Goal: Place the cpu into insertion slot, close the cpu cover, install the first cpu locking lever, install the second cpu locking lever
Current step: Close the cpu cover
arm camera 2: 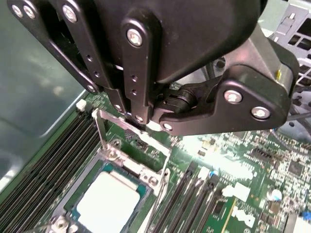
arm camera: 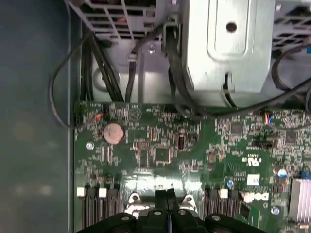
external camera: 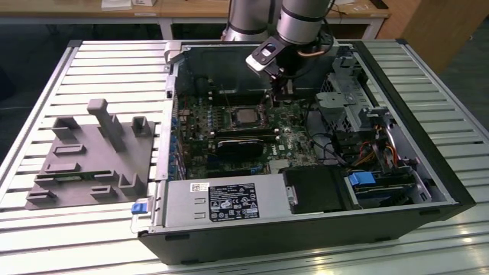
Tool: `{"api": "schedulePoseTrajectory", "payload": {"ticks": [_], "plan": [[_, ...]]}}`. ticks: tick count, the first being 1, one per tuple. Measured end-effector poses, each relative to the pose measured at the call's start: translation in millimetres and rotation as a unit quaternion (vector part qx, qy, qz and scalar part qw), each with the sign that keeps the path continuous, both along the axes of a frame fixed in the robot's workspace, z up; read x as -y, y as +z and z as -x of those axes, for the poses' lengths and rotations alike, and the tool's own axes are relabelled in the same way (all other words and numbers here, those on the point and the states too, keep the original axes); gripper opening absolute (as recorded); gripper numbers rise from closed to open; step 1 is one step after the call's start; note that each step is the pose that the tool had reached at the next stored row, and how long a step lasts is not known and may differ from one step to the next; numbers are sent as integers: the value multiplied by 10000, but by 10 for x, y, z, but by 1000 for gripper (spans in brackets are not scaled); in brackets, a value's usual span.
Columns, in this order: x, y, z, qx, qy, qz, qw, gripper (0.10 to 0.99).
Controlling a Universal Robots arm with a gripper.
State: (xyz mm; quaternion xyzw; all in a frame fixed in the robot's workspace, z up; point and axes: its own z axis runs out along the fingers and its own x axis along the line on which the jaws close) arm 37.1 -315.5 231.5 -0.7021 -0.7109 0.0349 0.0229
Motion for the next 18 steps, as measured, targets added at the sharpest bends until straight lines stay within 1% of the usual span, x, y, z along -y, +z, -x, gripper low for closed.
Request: {"api": "schedulePoseTrajectory", "payload": {"ticks": [8,10,13,14,15,16,18], "plan": [[0,0,186,56,0,-5,10000,102],[0,0,213,65,0,-8,10000,102],[0,0,223,68,0,-9,10000,102],[0,-1,228,73,0,-13,10000,102],[0,-1,241,94,0,-20,10000,102],[0,-4,255,134,1,-28,9999,102],[0,-11,284,231,2,-38,9997,102]]}}
